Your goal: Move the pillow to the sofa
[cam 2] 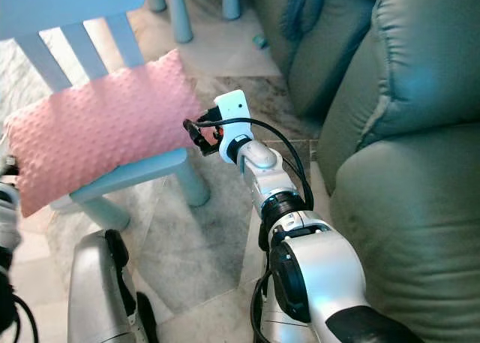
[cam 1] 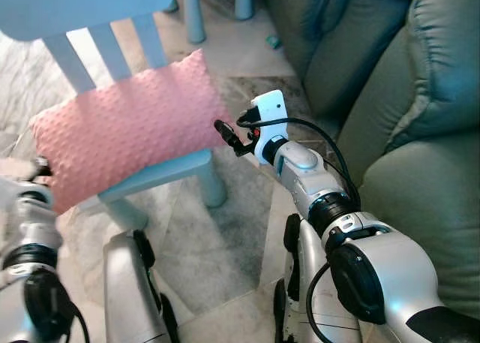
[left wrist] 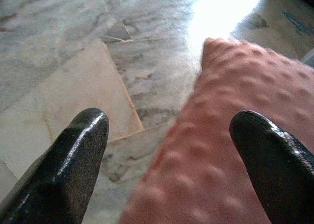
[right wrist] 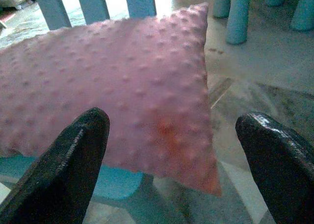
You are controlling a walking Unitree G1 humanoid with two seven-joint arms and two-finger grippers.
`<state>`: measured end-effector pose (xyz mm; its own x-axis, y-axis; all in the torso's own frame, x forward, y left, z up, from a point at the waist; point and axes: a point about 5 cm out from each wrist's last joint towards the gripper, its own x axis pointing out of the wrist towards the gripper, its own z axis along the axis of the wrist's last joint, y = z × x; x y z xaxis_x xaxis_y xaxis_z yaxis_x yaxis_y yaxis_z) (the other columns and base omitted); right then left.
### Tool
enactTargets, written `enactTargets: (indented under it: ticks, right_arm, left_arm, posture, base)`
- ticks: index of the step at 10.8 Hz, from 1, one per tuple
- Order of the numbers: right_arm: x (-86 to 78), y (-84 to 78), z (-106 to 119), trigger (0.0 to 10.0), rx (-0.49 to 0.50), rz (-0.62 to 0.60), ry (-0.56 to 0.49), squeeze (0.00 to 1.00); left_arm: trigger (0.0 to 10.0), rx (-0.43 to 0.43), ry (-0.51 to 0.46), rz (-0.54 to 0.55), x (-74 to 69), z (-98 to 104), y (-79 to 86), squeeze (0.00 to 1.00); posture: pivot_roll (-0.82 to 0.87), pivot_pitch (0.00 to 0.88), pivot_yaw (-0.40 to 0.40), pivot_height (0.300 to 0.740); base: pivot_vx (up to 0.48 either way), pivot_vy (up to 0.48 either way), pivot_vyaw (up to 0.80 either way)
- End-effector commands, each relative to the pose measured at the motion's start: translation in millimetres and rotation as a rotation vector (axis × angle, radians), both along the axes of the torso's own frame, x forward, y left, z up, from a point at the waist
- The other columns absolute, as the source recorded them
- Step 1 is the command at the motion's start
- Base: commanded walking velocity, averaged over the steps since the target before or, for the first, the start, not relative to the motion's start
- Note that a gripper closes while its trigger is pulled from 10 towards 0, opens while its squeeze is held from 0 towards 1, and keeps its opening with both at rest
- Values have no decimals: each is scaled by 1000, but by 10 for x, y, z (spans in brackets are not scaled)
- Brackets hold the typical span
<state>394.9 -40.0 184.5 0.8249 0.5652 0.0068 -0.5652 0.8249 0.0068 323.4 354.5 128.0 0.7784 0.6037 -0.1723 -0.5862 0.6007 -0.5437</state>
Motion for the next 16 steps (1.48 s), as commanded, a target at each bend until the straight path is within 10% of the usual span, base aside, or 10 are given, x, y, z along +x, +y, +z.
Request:
enactTargets:
  ticks: [1, 8, 16]
  right_arm:
    - [-10, 68, 8, 10000, 27, 8, 15, 0]
    - [-217, 601, -93, 10000, 19, 107, 56, 0]
    - [13, 237, 151, 10000, -94, -141, -66, 0]
  left_arm:
    - [10000, -2, 0, 6, -32, 3, 57, 0]
    - [10000, -103, -33, -173, 164, -73, -283, 0]
    - [10000, 15, -9, -191, 268, 132, -287, 0]
  posture:
    - [-16, 379, -12, 440]
    - [41, 394, 4, 440]
    - [42, 401, 2, 440]
  base:
    - [0, 0, 0]
    - [0, 0, 0]
    - [0, 0, 0]
